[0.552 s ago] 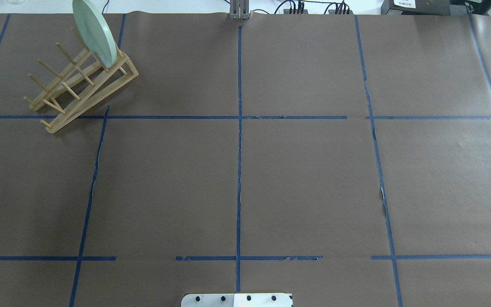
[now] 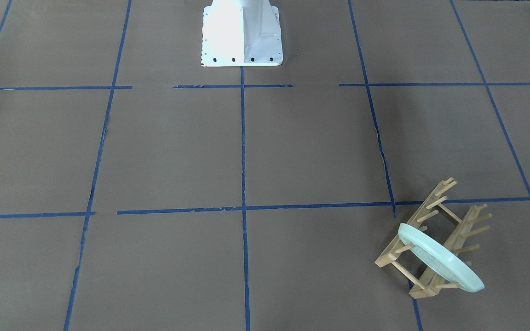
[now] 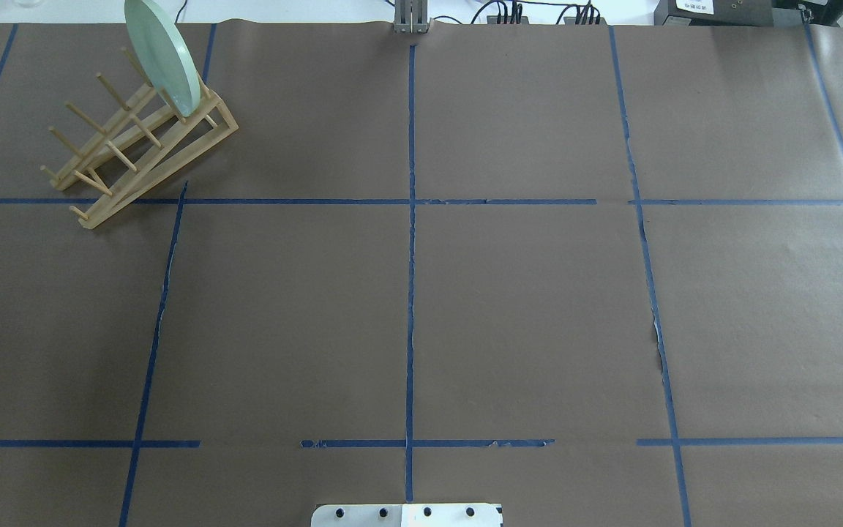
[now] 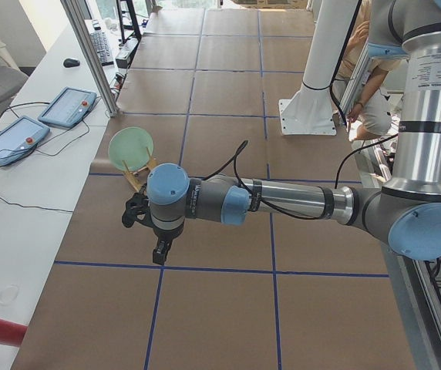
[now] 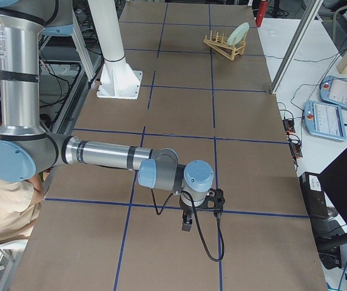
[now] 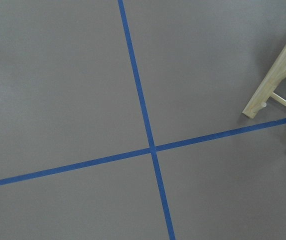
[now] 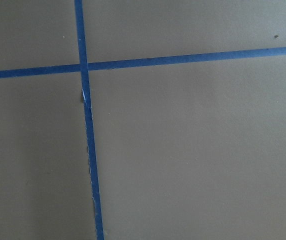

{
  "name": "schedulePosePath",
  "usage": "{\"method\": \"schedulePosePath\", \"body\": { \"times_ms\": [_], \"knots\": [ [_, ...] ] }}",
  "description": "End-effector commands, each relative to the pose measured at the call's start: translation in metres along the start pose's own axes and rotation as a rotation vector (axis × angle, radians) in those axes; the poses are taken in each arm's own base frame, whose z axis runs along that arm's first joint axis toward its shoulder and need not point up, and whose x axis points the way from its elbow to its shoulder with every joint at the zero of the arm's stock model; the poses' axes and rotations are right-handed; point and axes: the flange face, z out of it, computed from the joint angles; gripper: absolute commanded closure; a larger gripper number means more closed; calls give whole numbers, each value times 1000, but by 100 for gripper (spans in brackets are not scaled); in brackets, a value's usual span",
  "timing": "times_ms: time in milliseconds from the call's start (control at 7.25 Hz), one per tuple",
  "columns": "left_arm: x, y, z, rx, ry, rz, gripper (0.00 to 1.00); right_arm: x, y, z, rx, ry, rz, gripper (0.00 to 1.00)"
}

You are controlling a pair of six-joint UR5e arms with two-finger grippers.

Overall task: Place plate on table
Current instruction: 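Reach the left gripper toward the pale green plate in the wooden rack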

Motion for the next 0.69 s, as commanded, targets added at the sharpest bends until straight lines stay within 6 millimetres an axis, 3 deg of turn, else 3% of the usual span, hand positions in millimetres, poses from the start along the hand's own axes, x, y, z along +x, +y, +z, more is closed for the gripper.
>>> {"method": "schedulePosePath", "body": {
  "times_ms": [0, 276, 414, 552],
  "knots": [
    [6, -12, 0, 10, 66, -90, 0, 0, 0, 0, 0, 0, 0, 0],
    [36, -26, -14, 127, 231, 27, 0, 0, 0, 0, 0, 0, 0, 0],
    [49, -36, -23, 149, 259, 6, 0, 0, 0, 0, 1, 0, -1, 0],
    [82, -82, -43, 175, 274, -38, 0, 0, 0, 0, 1, 0, -1, 0]
  ]
}}
